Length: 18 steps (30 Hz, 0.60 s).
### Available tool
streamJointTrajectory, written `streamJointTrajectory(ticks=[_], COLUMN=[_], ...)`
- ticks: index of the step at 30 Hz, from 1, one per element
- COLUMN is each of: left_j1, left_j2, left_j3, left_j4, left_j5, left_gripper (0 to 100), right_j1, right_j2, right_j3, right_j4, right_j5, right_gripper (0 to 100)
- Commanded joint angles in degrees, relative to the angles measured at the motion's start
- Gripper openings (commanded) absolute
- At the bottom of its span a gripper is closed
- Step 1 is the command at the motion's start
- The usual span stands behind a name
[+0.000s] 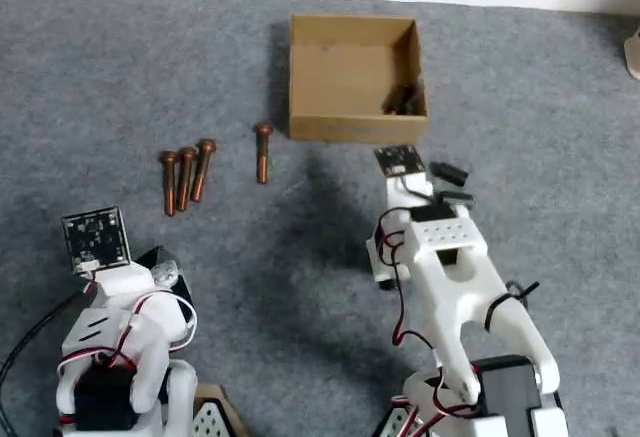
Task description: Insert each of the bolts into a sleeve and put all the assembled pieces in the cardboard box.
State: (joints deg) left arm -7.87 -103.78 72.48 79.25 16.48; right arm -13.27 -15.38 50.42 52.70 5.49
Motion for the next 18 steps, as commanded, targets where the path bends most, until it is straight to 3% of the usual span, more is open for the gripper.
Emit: streamJointTrajectory(ticks=[1,10,15,18], left_j1=[-0.66,2.95,10.95,13.85], left_j2=[5.67,40.4,57.36,65.89], left_j3=[-4.62,-26.68,-30.11,-32.4], left_j4=[0.44,9.76,9.14,2.37], left_j5=[-0.09,-0.18,-0.09,-0.09], left_gripper=[1,1,1,1], right_j1=[-2.15,-4.44,-4.44,-4.44], right_j2=[-3.03,-3.03,-3.03,-3.03], right_j3=[1.89,6.37,6.37,6.37], right_j4=[-5.41,-11.56,-11.56,-11.56], right_j5=[-1.76,-1.49,-1.41,-1.32], right_gripper=[0.5,0.5,0.5,0.5])
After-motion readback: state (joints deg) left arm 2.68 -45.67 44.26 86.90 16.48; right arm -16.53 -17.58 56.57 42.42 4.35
